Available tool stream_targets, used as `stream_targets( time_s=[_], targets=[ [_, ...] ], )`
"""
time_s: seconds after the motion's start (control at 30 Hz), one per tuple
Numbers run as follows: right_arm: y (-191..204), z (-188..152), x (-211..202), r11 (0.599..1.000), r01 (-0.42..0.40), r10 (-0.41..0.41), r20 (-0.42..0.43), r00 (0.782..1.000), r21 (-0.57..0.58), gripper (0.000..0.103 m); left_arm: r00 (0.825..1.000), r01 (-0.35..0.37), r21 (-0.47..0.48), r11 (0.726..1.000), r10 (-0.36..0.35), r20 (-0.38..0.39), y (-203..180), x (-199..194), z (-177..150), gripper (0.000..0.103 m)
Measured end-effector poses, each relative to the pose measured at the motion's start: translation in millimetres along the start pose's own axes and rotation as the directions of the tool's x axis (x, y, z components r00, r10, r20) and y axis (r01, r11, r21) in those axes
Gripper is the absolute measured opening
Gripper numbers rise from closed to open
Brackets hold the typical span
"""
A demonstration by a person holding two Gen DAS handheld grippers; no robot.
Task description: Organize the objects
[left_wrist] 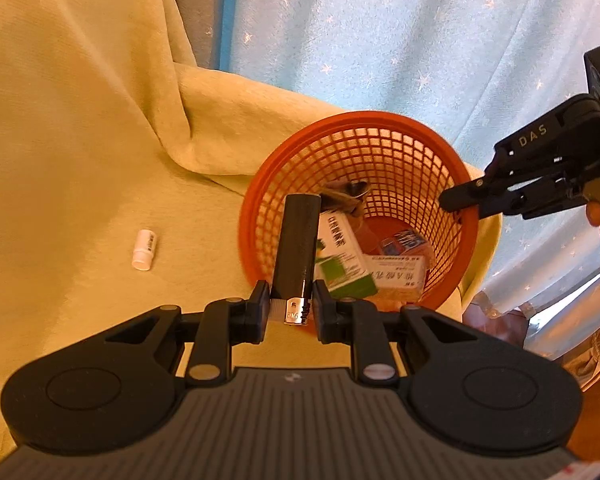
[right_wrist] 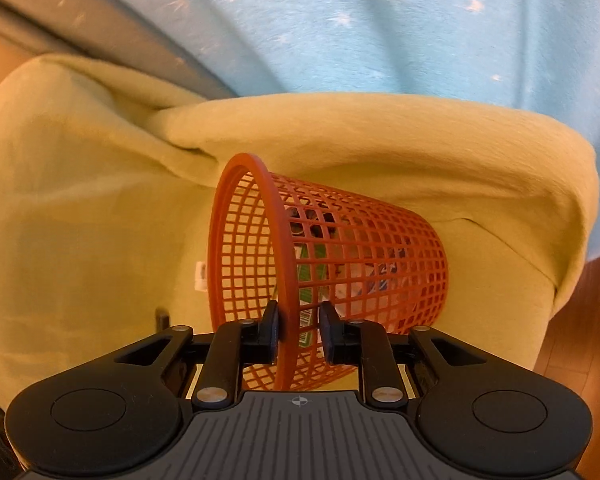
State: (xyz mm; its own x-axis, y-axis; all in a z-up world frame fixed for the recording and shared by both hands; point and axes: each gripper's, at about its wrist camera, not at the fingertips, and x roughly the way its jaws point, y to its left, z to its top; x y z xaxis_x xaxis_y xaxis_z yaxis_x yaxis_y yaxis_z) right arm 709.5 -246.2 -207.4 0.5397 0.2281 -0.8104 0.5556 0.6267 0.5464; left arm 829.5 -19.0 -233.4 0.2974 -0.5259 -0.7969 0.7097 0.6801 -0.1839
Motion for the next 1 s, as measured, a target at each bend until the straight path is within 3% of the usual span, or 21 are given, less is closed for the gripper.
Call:
stream_targets(
  time_s=[1.0],
  targets=[
    [-9,3,3,0.995,-0.089,0.089,-0.019,0.996,-0.038,0.021,0.999,0.041,0.091,0.995,-0.039,-0.020,0,59,31,0.018]
  ],
)
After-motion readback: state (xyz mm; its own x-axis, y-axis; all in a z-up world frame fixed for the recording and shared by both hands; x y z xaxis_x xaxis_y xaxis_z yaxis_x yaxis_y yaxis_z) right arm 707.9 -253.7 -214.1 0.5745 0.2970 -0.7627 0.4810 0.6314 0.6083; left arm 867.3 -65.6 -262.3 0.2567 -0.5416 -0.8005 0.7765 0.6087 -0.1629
